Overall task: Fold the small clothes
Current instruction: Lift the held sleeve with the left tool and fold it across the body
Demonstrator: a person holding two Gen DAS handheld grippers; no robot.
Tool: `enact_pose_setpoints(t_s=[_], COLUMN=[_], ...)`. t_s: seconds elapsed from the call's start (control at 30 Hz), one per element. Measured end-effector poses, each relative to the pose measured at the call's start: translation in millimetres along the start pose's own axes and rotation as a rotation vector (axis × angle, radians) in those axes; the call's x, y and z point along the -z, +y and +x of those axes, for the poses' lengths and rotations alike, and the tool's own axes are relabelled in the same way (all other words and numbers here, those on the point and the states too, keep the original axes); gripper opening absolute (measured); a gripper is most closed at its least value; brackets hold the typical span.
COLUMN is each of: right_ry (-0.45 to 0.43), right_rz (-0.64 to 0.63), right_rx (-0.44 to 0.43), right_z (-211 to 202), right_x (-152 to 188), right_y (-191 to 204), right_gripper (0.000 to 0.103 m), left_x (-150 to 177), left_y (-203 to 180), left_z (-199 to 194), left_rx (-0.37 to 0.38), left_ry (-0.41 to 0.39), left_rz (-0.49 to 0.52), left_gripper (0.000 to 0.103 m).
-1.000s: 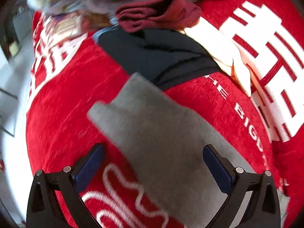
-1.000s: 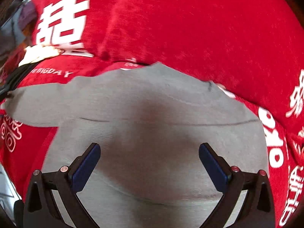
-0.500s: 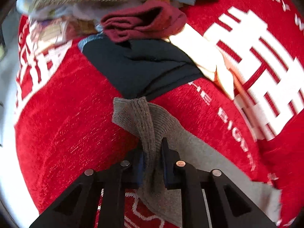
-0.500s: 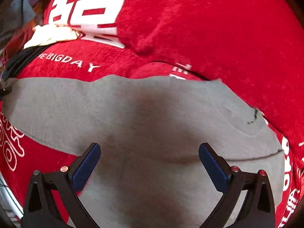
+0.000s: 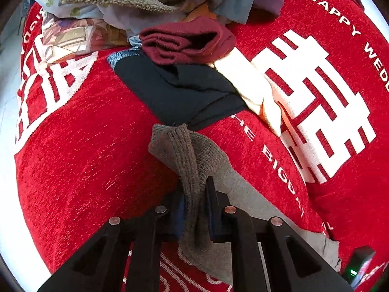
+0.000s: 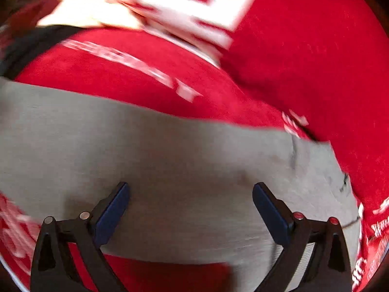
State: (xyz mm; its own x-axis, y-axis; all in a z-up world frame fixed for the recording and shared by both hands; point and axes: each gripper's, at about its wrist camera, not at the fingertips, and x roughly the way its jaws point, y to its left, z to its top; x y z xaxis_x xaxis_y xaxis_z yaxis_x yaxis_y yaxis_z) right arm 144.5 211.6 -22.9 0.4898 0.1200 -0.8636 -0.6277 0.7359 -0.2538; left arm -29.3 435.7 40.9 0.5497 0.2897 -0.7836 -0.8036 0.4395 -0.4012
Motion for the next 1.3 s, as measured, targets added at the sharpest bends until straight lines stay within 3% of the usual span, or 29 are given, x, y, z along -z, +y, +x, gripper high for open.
enact_pose_setpoints(t_s=[0.03, 0.07, 0.1, 0.23, 0.37, 0.43, 0.5, 0.6, 0.7, 0.8, 0.93, 1.1, 1.3], right_ry=[0.008, 0.022, 0.008, -0.061, 0.028, 0.073, 0.121, 0.092, 0.066, 0.009, -0.049, -0.019, 0.025], right_rz=[-0.009, -0.010, -0.010, 0.042, 0.189, 0.241, 0.234, 0.165, -0.003, -0.019, 0.056, 0.167, 0.419], right_rx=[-0.163, -0.268, -0.302, -0.169, 0.019, 0.069, 0.075, 0.053, -0.143, -0.346, -0.349, -0.114, -0.022], right_z=[-8, -14, -25, -41, -15, -1, 15, 12, -11, -48, -77, -84, -100], right_x=[-2, -3, -3, 3, 22, 34, 41, 39, 31, 29, 52, 123, 228], right_y=[10, 14, 16, -24, -95, -115, -107, -72, -16, -12, -70, -180, -304], right_gripper=[0.101, 0.099, 0.099, 0.099, 0.099, 0.099, 0.099, 0.099, 0.098, 0.098, 0.098, 0.098, 0.098], left_x=[0, 0, 1, 2, 4, 4, 3, 1, 3, 6, 19, 47, 110], left_y=[1, 2, 3, 5, -2, -7, -10, -15, -21, -28, -57, -125, -236], left_z=[-1, -3, -5, -15, -24, -28, -34, -44, -53, -64, -77, -103, -130], left_rx=[0.002, 0.007, 0.011, 0.028, 0.032, 0.024, 0.029, 0.029, 0.000, -0.013, -0.021, 0.013, 0.073], left_ry=[0.002, 0.006, 0.006, 0.003, -0.007, -0.009, -0.011, -0.022, -0.031, -0.039, -0.050, -0.067, -0.060], left_rz=[-0.006, -0.011, -0.015, -0.025, -0.012, -0.002, -0.003, 0.012, 0.036, 0.055, 0.121, 0.246, 0.444], left_gripper=[0.016, 0.016, 0.016, 0.016, 0.016, 0.015, 0.016, 0.015, 0.015, 0.015, 0.015, 0.015, 0.015])
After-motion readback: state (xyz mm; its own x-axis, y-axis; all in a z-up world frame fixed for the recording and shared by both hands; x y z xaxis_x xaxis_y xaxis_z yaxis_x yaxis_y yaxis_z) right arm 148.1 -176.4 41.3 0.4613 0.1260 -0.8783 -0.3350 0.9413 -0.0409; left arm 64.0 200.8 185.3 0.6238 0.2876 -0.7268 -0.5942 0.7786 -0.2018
